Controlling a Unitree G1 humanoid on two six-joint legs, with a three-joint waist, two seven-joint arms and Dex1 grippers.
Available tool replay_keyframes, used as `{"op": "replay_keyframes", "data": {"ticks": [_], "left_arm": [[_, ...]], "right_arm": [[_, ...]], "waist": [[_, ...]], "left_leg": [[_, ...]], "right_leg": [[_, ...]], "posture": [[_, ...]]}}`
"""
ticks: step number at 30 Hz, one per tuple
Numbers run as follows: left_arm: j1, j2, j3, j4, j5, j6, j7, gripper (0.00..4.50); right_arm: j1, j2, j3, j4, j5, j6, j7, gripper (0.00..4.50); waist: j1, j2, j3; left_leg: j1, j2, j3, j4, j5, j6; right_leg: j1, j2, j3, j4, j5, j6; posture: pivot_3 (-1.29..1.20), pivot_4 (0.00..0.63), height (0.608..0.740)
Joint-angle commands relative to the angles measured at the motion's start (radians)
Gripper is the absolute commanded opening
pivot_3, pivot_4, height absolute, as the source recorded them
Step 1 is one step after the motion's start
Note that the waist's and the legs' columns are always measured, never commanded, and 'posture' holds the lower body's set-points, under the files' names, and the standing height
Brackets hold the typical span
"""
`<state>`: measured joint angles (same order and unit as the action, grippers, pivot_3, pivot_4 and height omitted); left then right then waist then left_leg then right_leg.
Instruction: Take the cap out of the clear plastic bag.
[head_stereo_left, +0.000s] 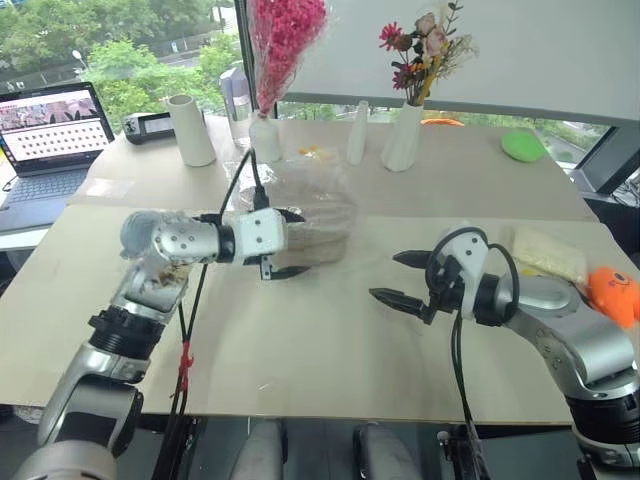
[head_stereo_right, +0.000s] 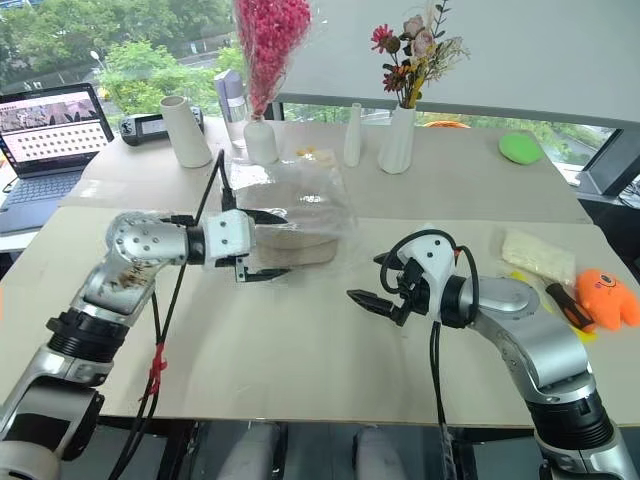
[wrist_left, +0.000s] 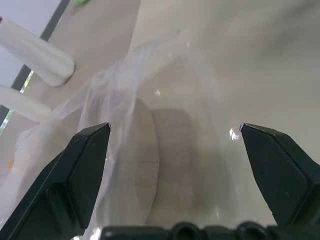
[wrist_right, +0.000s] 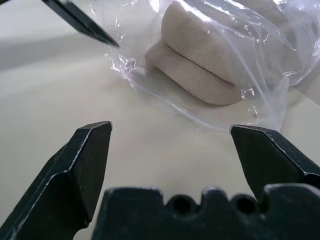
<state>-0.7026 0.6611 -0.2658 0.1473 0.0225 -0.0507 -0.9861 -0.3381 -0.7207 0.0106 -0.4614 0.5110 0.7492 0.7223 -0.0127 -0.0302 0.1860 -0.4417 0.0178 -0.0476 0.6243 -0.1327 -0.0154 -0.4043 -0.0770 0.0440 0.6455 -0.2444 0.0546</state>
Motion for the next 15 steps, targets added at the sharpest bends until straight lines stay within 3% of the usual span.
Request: {"op": "replay_keyframes", "data": {"ticks": [1, 3, 4, 8, 13, 15], "left_arm": [[-0.055, -0.013, 0.012, 0.07, 0.084, -0.08, 0.088, 4.21], [-0.089, -0.029, 0.009, 0.142, 0.127, -0.122, 0.136, 3.8], [-0.109, -0.038, 0.007, 0.183, 0.15, -0.145, 0.165, 3.23], [-0.185, -0.102, 0.031, 0.274, 0.141, -0.163, 0.219, 2.0], [-0.242, -0.175, 0.079, 0.286, 0.064, -0.097, 0.205, 0.3], [-0.244, -0.192, 0.09, 0.279, 0.045, -0.07, 0.198, 0.3]], "right_arm": [[-0.013, -0.003, -0.033, -0.021, -0.002, -0.02, -0.006, 4.5], [-0.014, -0.001, -0.028, -0.021, -0.001, -0.018, -0.006, 4.5], [-0.014, 0.002, -0.021, -0.024, 0.001, -0.016, -0.006, 4.5], [-0.01, 0.033, 0.036, -0.064, 0.009, 0.006, -0.017, 4.5], [-0.035, 0.188, 0.102, -0.053, -0.022, 0.06, -0.175, 4.5], [-0.051, 0.313, 0.078, -0.024, -0.001, 0.15, -0.295, 4.5]], "waist": [[0.0, 0.0, 0.0], [0.0, 0.0, 0.0], [0.001, 0.0, 0.0], [0.001, 0.0, 0.0], [-0.002, 0.0, 0.0], [-0.007, 0.0, 0.0]], "left_leg": [[0.0, 0.0, 0.0, 0.0, 0.0, 0.0], [0.0, 0.0, 0.0, 0.0, 0.0, 0.0], [0.0, 0.0, 0.0, 0.0, 0.0, 0.0], [0.0, 0.0, 0.0, 0.001, 0.0, 0.0], [-0.002, 0.0, -0.001, 0.001, 0.0, 0.0], [-0.001, -0.001, -0.001, 0.001, 0.0, 0.0]], "right_leg": [[0.0, 0.0, 0.0, 0.0, 0.0, 0.0], [0.0, 0.0, 0.0, 0.0, 0.0, 0.0], [0.0, 0.0, 0.0, 0.0, 0.0, 0.0], [0.0, 0.0, 0.0, 0.0, 0.0, 0.001], [0.0, 0.0, -0.001, 0.0, 0.0, 0.001], [-0.001, 0.0, 0.0, 0.001, 0.0, 0.001]], "posture": [[0.0, 0.15, 0.74], [0.0, 0.15, 0.74], [0.0, 0.15, 0.74], [0.0, 0.15, 0.74], [0.0, 0.15, 0.74], [0.0, 0.15, 0.74]]}}
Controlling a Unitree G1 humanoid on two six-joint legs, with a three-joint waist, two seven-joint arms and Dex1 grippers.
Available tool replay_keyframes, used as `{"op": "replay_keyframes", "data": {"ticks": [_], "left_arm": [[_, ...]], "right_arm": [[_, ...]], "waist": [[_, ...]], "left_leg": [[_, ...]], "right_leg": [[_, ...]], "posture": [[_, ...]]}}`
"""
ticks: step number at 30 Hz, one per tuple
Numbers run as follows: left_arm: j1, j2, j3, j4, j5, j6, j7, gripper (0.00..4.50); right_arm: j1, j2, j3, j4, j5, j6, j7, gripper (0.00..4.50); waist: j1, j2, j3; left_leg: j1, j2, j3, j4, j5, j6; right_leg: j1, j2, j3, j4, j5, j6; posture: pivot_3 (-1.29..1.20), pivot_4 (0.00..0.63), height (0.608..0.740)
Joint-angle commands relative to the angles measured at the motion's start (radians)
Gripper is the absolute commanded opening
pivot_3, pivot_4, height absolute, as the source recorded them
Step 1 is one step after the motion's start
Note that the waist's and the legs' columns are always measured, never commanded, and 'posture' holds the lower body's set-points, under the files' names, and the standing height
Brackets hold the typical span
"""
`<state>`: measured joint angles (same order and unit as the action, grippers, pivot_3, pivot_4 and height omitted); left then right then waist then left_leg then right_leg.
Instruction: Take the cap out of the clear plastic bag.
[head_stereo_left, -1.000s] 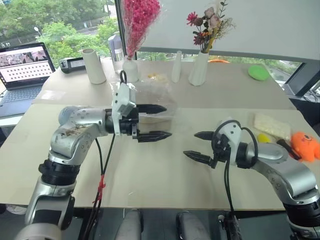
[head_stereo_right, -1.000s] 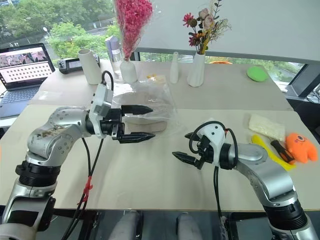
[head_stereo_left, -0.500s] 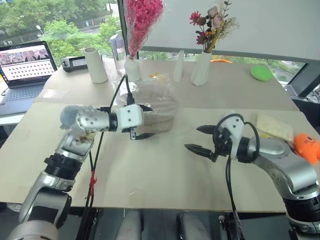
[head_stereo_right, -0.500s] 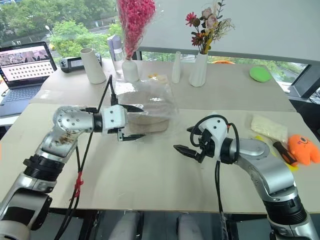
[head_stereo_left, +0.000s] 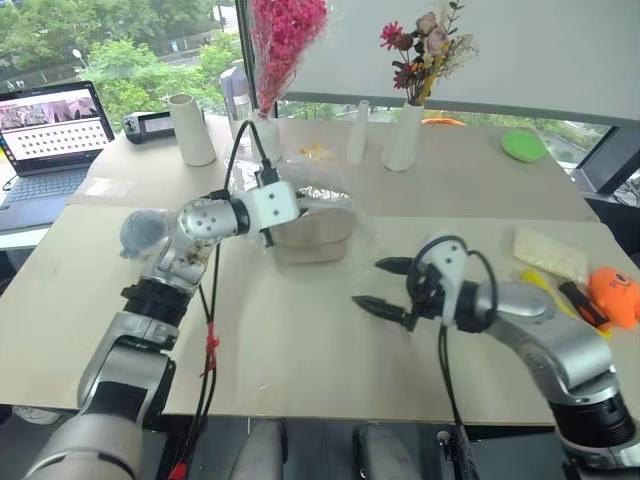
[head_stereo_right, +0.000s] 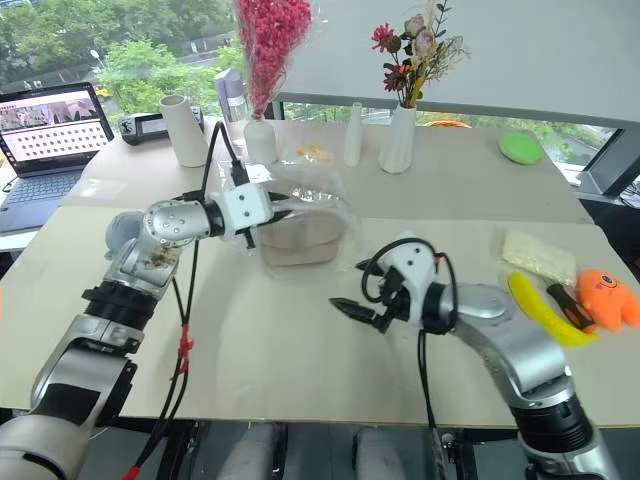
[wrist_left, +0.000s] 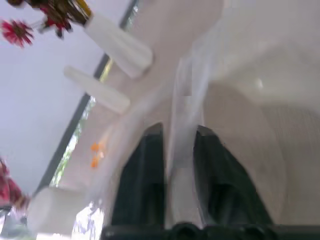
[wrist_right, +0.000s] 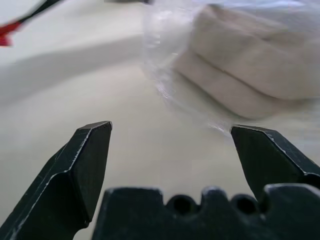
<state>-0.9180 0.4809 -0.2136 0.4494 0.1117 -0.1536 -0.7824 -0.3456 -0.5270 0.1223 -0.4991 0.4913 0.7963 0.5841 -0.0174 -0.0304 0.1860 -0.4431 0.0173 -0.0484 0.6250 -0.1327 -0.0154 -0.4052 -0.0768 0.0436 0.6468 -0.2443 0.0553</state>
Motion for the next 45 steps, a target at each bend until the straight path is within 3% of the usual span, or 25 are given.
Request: {"op": "replay_keyframes", "data": {"ticks": [1, 5, 8, 12, 16, 24, 28, 30, 38, 45], "left_arm": [[-0.029, -0.015, 0.039, -0.027, -0.047, 0.04, -0.009, 0.3], [-0.023, -0.014, 0.026, -0.04, -0.038, 0.042, -0.019, 0.3], [-0.017, -0.012, 0.016, -0.051, -0.029, 0.04, -0.022, 0.3], [-0.014, -0.019, 0.015, -0.078, -0.031, 0.059, -0.021, 0.3], [-0.005, -0.019, 0.008, -0.1, -0.033, 0.05, -0.033, 0.3], [0.003, -0.027, 0.01, -0.129, -0.033, 0.074, -0.032, 0.3], [0.009, -0.028, 0.008, -0.135, -0.03, 0.076, -0.03, 0.25], [0.016, -0.029, 0.011, -0.139, -0.037, 0.074, -0.033, 0.25], [0.039, -0.012, 0.005, -0.118, -0.015, 0.047, -0.033, 0.25], [0.068, -0.015, -0.004, -0.114, 0.0, 0.034, -0.025, 0.25]], "right_arm": [[-0.056, 0.184, -0.065, 0.032, 0.052, 0.179, -0.212, 4.5], [-0.126, 0.395, -0.235, 0.157, 0.187, 0.349, -0.338, 4.5], [-0.155, 0.461, -0.279, 0.241, 0.184, 0.405, -0.407, 4.5], [-0.208, 0.597, -0.439, 0.379, 0.246, 0.389, -0.498, 4.5], [-0.255, 0.63, -0.479, 0.513, 0.206, 0.283, -0.53, 4.5], [-0.318, 0.683, -0.575, 0.695, 0.299, 0.181, -0.594, 4.5], [-0.319, 0.683, -0.562, 0.713, 0.344, 0.163, -0.597, 3.54], [-0.319, 0.692, -0.539, 0.71, 0.358, 0.17, -0.593, 2.68], [-0.315, 0.694, -0.499, 0.707, 0.388, 0.163, -0.622, 0.06], [-0.295, 0.634, -0.477, 0.609, 0.454, 0.251, -0.648, 0.06]], "waist": [[-0.005, 0.0, 0.0], [-0.004, 0.0, 0.0], [0.001, 0.0, 0.0], [0.002, 0.0, 0.0], [-0.003, 0.001, 0.0], [-0.005, 0.001, 0.0], [-0.008, 0.001, 0.0], [-0.011, 0.001, 0.0], [-0.025, 0.001, 0.0], [-0.027, 0.001, 0.0]], "left_leg": [[0.0, 0.0, 0.0, 0.0, 0.0, 0.0], [0.001, 0.0, -0.001, -0.001, 0.0, 0.0], [0.001, 0.0, -0.001, -0.001, 0.0, 0.0], [0.001, 0.0, -0.001, -0.001, 0.0, 0.0], [0.001, 0.0, -0.001, -0.001, 0.0, 0.0], [0.002, 0.0, -0.001, -0.002, 0.0, 0.0], [0.002, 0.0, -0.001, -0.002, 0.0, 0.0], [0.002, 0.0, -0.001, -0.002, 0.0, 0.0], [0.002, 0.0, -0.001, -0.003, 0.0, 0.0], [0.002, 0.0, -0.001, -0.004, 0.0, 0.0]], "right_leg": [[0.0, 0.0, 0.0, 0.0, 0.0, 0.0], [0.0, 0.001, 0.0, 0.002, 0.004, -0.006], [0.0, 0.0, 0.0, 0.001, 0.004, -0.007], [0.0, 0.0, -0.001, 0.001, 0.004, -0.007], [0.0, 0.0, -0.001, 0.001, 0.004, -0.007], [0.0, 0.0, 0.0, 0.001, 0.004, -0.007], [0.001, 0.001, 0.0, 0.001, 0.003, -0.006], [0.0, 0.001, 0.0, 0.001, 0.004, -0.006], [0.0, 0.001, 0.0, 0.001, 0.003, -0.006], [0.0, 0.001, 0.0, 0.001, 0.002, -0.004]], "posture": [[0.0, 0.15, 0.74], [0.0, 0.15, 0.74], [0.0, 0.15, 0.74], [0.0, 0.15, 0.74], [0.0, 0.15, 0.74], [0.0, 0.15, 0.74], [0.0, 0.15, 0.74], [0.0, 0.15, 0.74], [0.0, 0.15, 0.74], [0.0, 0.15, 0.74]]}}
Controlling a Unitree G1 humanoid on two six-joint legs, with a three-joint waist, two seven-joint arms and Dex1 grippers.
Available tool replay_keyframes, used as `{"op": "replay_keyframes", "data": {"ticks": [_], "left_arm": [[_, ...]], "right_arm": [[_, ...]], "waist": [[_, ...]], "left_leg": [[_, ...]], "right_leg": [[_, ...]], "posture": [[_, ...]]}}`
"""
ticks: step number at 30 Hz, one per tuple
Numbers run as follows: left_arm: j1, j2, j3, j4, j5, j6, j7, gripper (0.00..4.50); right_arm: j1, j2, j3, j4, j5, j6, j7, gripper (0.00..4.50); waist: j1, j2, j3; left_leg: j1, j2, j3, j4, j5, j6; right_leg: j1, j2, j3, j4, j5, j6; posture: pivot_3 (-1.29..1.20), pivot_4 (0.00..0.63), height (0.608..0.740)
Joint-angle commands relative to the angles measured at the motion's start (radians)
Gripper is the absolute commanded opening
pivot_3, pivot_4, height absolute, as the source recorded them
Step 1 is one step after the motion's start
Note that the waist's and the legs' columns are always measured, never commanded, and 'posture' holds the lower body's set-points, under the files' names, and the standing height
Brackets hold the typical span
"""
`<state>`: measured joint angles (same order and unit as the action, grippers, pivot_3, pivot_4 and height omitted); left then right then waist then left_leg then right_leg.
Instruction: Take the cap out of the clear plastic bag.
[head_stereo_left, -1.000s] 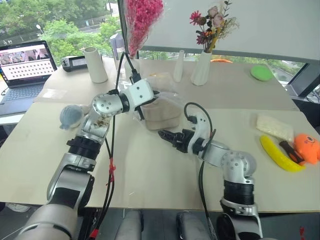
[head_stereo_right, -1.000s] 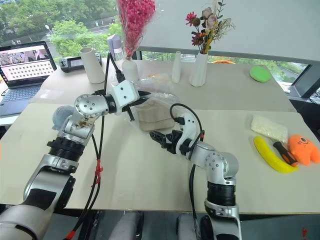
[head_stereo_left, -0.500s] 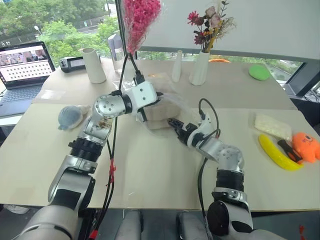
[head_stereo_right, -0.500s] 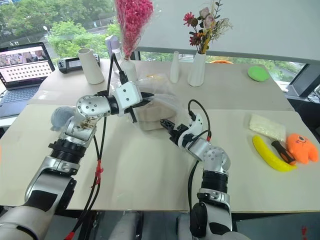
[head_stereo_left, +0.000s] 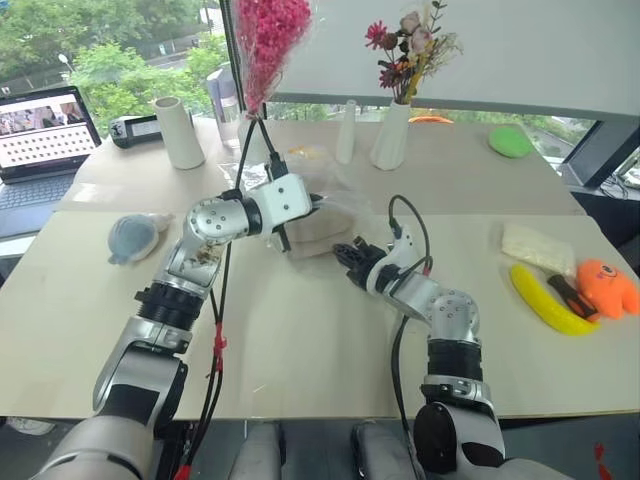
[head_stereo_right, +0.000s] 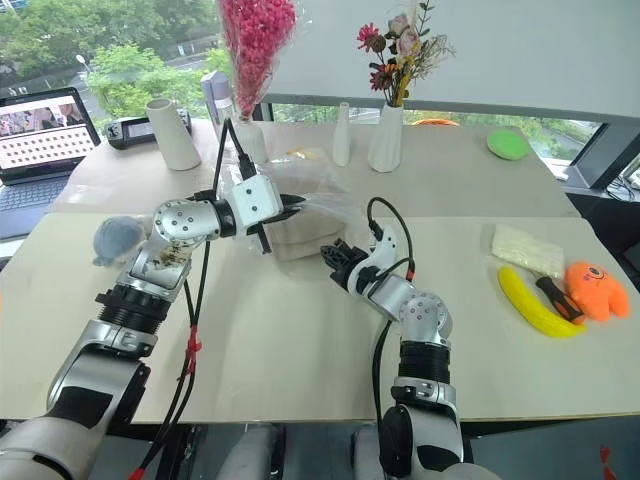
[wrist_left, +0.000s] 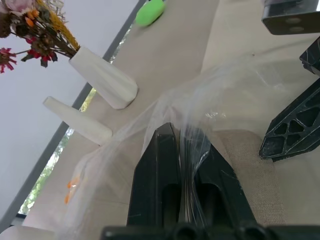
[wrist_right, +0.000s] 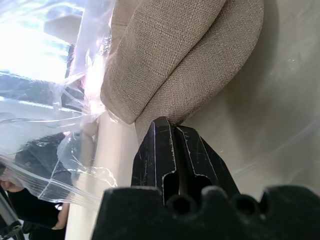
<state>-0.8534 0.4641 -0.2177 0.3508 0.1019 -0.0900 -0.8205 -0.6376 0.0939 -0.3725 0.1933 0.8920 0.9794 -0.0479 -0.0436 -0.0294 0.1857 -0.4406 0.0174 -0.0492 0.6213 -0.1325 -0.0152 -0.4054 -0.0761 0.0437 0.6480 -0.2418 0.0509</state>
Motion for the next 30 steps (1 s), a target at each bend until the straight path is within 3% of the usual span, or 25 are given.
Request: {"op": "replay_keyframes", "data": {"ticks": [1, 7, 10, 13, 17, 20, 22, 26, 30], "left_arm": [[0.006, 0.006, -0.001, -0.011, 0.015, -0.035, 0.014, 0.25], [0.035, 0.051, 0.019, 0.0, 0.027, -0.055, 0.013, 0.25], [0.041, 0.079, 0.005, 0.012, 0.055, -0.097, 0.021, 0.25], [0.044, 0.08, 0.008, 0.015, 0.051, -0.107, 0.025, 0.25], [0.035, 0.075, 0.003, 0.039, 0.062, -0.131, 0.029, 0.25], [0.034, 0.068, -0.002, 0.05, 0.065, -0.147, 0.028, 0.25], [0.03, 0.063, -0.007, 0.061, 0.068, -0.16, 0.028, 0.25], [0.011, 0.052, -0.016, 0.086, 0.069, -0.181, 0.024, 0.25], [-0.004, 0.05, -0.021, 0.107, 0.071, -0.2, 0.023, 0.25]], "right_arm": [[0.008, -0.006, 0.029, -0.117, 0.068, 0.108, -0.012, 0.06], [0.075, -0.119, -0.08, -0.304, 0.314, 0.335, -0.111, 0.06], [0.127, -0.32, -0.069, -0.394, 0.458, 0.491, -0.033, 0.06], [0.18, -0.493, -0.095, -0.422, 0.572, 0.522, 0.007, 0.06], [0.306, -0.686, -0.178, -0.526, 0.571, 0.445, 0.176, 0.06], [0.469, -0.778, -0.231, -0.745, 0.505, 0.299, 0.533, 0.06], [0.537, -0.817, -0.263, -0.818, 0.491, 0.228, 0.685, 0.06], [0.543, -0.844, -0.321, -0.841, 0.487, 0.059, 0.818, 0.06], [0.424, -0.857, -0.315, -0.728, 0.805, -0.024, 0.664, 0.06]], "waist": [[-0.001, 0.0, 0.0], [0.004, 0.0, 0.0], [0.01, 0.0, 0.0], [0.012, 0.0, 0.0], [0.019, 0.001, 0.001], [0.026, 0.001, 0.001], [0.026, 0.001, 0.001], [0.023, 0.001, 0.001], [0.026, 0.0, 0.001]], "left_leg": [[0.0, 0.0, 0.0, 0.0, 0.0, 0.0], [0.0, 0.0, 0.0, -0.003, 0.0, 0.0], [-0.001, -0.001, 0.0, -0.003, 0.0, 0.0], [-0.001, -0.001, 0.0, -0.004, 0.0, 0.0], [-0.001, 0.0, 0.0, -0.004, 0.0, 0.0], [-0.002, 0.0, 0.0, -0.005, 0.0, 0.0], [-0.002, 0.0, 0.0, -0.005, 0.0, 0.0], [-0.002, 0.0, 0.001, -0.002, 0.0, 0.0], [-0.002, 0.0, 0.002, 0.003, 0.0, 0.0]], "right_leg": [[-0.001, 0.0, 0.0, 0.0, 0.001, -0.001], [-0.001, 0.0, 0.0, -0.001, 0.001, -0.003], [-0.001, -0.001, 0.0, -0.001, 0.001, -0.003], [0.0, -0.001, 0.0, -0.003, 0.001, -0.002], [0.0, -0.001, 0.0, -0.003, -0.002, 0.001], [-0.001, -0.001, 0.0, -0.004, -0.003, 0.003], [-0.001, -0.001, 0.0, -0.005, -0.004, 0.004], [0.001, -0.001, 0.0, -0.006, -0.002, 0.006], [0.002, -0.001, 0.001, -0.006, -0.001, 0.004]], "posture": [[0.0, 0.15, 0.74], [0.0, 0.15, 0.74], [0.0, 0.15, 0.74], [0.0, 0.15, 0.74], [0.0, 0.15, 0.74], [0.0, 0.15, 0.74], [0.0, 0.15, 0.74], [0.0, 0.15, 0.74], [0.0, 0.15, 0.74]]}}
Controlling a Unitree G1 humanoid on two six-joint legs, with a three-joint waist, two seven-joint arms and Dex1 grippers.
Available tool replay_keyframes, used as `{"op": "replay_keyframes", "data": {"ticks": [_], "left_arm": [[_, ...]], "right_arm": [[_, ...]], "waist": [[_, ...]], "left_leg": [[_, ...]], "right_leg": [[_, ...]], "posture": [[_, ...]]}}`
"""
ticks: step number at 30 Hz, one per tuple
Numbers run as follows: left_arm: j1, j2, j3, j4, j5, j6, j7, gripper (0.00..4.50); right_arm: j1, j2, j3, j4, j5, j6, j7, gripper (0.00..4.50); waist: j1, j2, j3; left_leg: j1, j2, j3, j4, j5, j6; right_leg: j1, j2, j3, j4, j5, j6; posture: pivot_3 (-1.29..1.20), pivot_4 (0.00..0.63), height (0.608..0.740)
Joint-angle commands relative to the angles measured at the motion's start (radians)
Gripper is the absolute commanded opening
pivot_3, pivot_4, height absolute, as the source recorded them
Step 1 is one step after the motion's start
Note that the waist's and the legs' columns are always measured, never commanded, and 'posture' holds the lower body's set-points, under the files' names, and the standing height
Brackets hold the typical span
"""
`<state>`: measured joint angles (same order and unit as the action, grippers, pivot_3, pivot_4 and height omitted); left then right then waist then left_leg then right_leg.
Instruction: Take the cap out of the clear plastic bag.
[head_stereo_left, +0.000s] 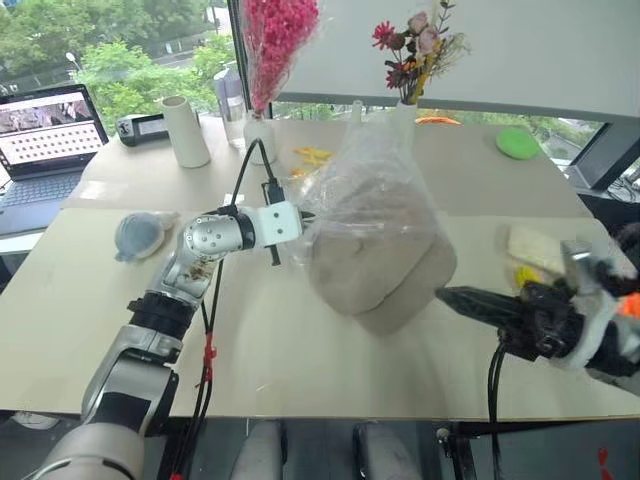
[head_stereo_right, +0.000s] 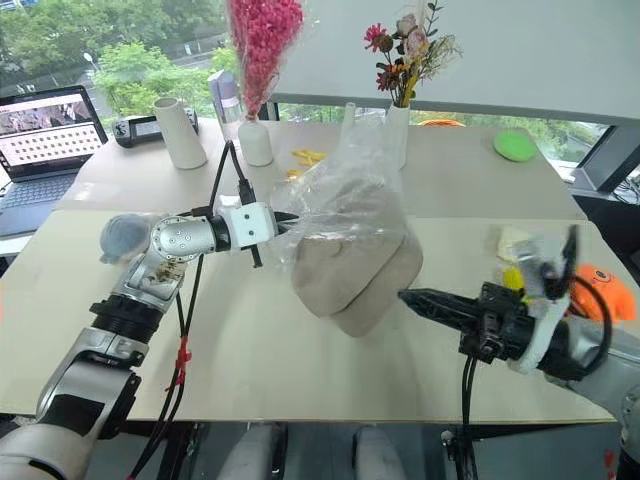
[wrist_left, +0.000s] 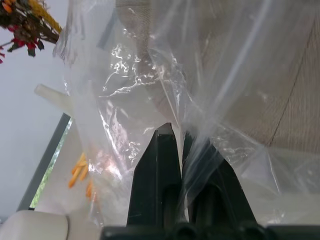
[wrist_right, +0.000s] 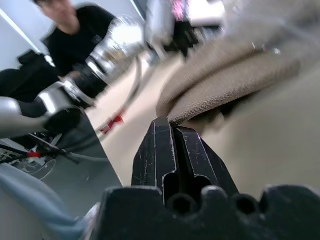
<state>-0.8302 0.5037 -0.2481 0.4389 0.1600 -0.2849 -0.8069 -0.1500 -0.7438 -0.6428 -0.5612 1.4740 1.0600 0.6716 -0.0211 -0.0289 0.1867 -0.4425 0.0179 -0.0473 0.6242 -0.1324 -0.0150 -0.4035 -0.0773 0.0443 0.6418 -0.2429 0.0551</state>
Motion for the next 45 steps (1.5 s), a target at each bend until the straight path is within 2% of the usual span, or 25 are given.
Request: {"op": "replay_keyframes", "data": {"ticks": [1, 3, 6, 11, 15, 22, 25, 29, 37, 42, 45], "left_arm": [[-0.029, 0.01, 0.009, 0.023, 0.013, -0.009, 0.009, 0.25], [-0.033, 0.008, 0.007, 0.025, 0.013, -0.01, 0.01, 0.25], [-0.03, 0.006, 0.005, 0.012, 0.012, -0.005, 0.008, 0.25], [-0.024, 0.02, 0.009, 0.007, 0.016, 0.0, 0.006, 0.25], [-0.022, 0.027, 0.01, 0.008, 0.02, 0.002, 0.006, 0.25], [-0.026, 0.018, 0.009, 0.001, 0.025, 0.007, 0.006, 0.25], [-0.025, 0.01, 0.006, -0.005, 0.026, 0.01, 0.006, 0.25], [-0.03, 0.011, 0.006, -0.003, 0.03, 0.016, 0.002, 0.25], [-0.15, 0.124, 0.05, 0.176, 0.137, 0.03, 0.149, 0.25], [-0.178, 0.266, 0.083, 0.27, 0.225, 0.106, 0.299, 0.25], [-0.142, 0.337, 0.127, 0.272, 0.22, 0.17, 0.35, 0.25]], "right_arm": [[-0.086, -0.029, -0.017, 0.04, 0.315, -0.135, -0.118, 0.06], [-0.168, -0.005, 0.044, 0.077, 0.423, -0.219, -0.266, 0.06], [-0.271, 0.096, 0.068, 0.094, 0.495, -0.294, -0.36, 0.06], [-0.353, 0.195, 0.001, 0.116, 0.498, -0.281, -0.367, 0.06], [-0.412, 0.221, -0.095, 0.157, 0.498, -0.261, -0.357, 0.06], [-0.282, 0.122, -0.057, 0.151, 0.485, -0.228, -0.407, 0.06], [-0.176, 0.075, 0.021, 0.111, 0.3, -0.201, -0.357, 0.06], [-0.078, 0.051, 0.114, 0.085, 0.145, -0.211, -0.307, 0.06], [-0.085, 0.075, 0.175, 0.128, 0.069, -0.254, -0.32, 0.06], [-0.126, 0.082, 0.22, 0.167, 0.022, -0.257, -0.334, 0.06], [-0.146, 0.081, 0.232, 0.186, 0.002, -0.254, -0.335, 0.06]], "waist": [[0.005, -0.001, 0.0], [0.008, 0.0, 0.0], [0.007, 0.0, 0.0], [0.006, 0.0, 0.0], [0.011, 0.0, 0.0], [0.008, 0.0, 0.0], [0.008, 0.0, 0.0], [0.005, 0.0, 0.0], [0.003, 0.0, 0.0], [-0.002, 0.0, 0.0], [-0.003, 0.0, 0.0]], "left_leg": [[0.0, 0.0, 0.0, 0.0, 0.0, 0.0], [0.0, 0.0, 0.0, 0.0, 0.0, 0.0], [-0.003, 0.0, -0.001, -0.001, 0.0, 0.0], [-0.003, -0.001, -0.001, -0.001, 0.0, 0.0], [-0.003, -0.001, -0.002, 0.0, 0.0, 0.0], [-0.003, 0.0, -0.002, -0.001, 0.0, 0.001], [-0.003, 0.0, -0.002, -0.001, 0.0, 0.001], [-0.002, 0.0, -0.001, -0.001, 0.0, 0.001], [-0.003, 0.0, -0.001, -0.001, 0.0, 0.001], [-0.003, 0.0, -0.001, -0.001, 0.0, 0.0], [-0.003, 0.0, -0.001, -0.002, 0.0, 0.0]], "right_leg": [[0.001, 0.0, 0.0, -0.001, 0.0, 0.0], [0.001, 0.0, 0.0, -0.001, 0.001, 0.001], [-0.001, 0.0, 0.0, -0.001, 0.002, 0.0], [-0.002, 0.0, -0.001, 0.001, 0.002, -0.001], [-0.001, 0.0, -0.001, 0.001, 0.002, 0.0], [-0.002, 0.0, -0.001, 0.001, 0.004, -0.006], [-0.001, 0.0, -0.001, 0.002, 0.004, -0.006], [-0.001, 0.0, 0.0, 0.001, 0.003, -0.005], [-0.002, 0.001, -0.001, 0.001, 0.0, 0.001], [-0.002, 0.001, -0.001, 0.001, 0.0, 0.001], [-0.003, 0.001, -0.001, 0.001, 0.0, 0.001]], "posture": [[0.0, 0.15, 0.74], [0.0, 0.15, 0.74], [0.0, 0.15, 0.74], [0.0, 0.15, 0.74], [0.0, 0.15, 0.74], [0.0, 0.15, 0.74], [0.0, 0.15, 0.74], [0.0, 0.15, 0.74], [0.0, 0.15, 0.74], [0.0, 0.15, 0.74], [0.0, 0.15, 0.74]]}}
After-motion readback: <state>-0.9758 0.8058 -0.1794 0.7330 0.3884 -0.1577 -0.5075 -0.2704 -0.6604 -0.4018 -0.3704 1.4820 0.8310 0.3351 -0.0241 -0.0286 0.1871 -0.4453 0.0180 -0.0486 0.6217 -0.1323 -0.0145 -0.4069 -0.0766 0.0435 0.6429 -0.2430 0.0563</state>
